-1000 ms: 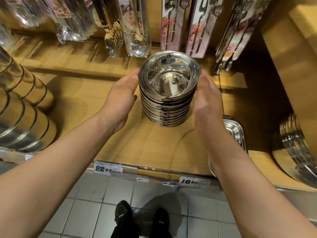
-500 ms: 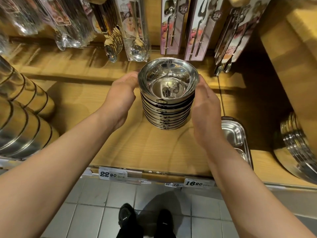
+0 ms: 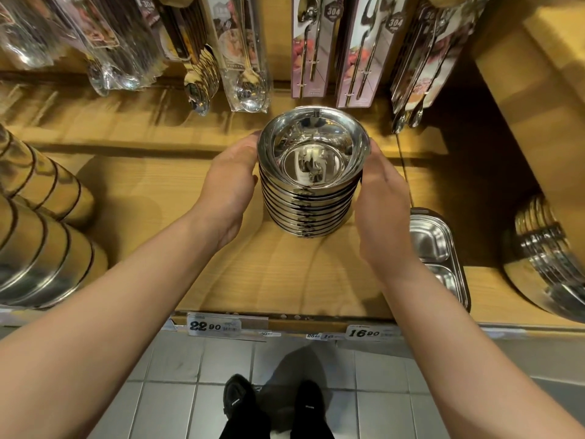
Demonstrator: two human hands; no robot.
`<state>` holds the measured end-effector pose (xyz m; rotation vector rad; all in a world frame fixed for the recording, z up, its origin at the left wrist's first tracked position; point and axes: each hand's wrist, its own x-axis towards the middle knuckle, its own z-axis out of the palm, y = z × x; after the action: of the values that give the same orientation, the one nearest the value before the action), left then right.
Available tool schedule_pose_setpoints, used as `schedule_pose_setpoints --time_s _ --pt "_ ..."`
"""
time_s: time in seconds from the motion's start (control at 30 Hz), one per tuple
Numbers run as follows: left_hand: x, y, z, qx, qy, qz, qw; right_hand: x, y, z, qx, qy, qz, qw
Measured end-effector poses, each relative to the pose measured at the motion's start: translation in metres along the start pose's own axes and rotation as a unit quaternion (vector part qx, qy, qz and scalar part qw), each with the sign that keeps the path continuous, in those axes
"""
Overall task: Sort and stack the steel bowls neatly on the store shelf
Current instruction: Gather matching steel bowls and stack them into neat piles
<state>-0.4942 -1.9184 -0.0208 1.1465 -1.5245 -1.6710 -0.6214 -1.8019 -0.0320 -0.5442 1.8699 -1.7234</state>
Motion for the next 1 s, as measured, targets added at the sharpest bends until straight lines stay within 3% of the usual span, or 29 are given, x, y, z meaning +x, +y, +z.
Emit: schedule_pose_setpoints --time_s 0.53,0.67,0.77,0.87,1.0 --pt "-0.01 -0.005 0.003 -0.02 0.011 0.018 1.0 0.009 -0.003 -0.004 0.018 -0.019 0.019 0.999" --pt "-0.008 -0.021 -0.002 -0.074 0.057 -0.097 0.991 0.012 0.006 -0.009 0.062 -0.061 0.067 0.994" --pt "-0.011 -0.032 -0.003 -0.118 0.01 -0.184 0.976 0.013 0.019 -0.011 0.04 -0.096 0.065 0.992" --pt "-0.012 -0.038 0.001 -0.145 -0.037 -0.196 0.969 0.008 0.027 -0.009 0.057 -0.141 0.081 0.985" --pt "-0.012 -0.041 0.007 -0.14 -0.03 -0.187 0.972 0.007 0.031 -0.009 0.102 -0.168 0.097 0.976"
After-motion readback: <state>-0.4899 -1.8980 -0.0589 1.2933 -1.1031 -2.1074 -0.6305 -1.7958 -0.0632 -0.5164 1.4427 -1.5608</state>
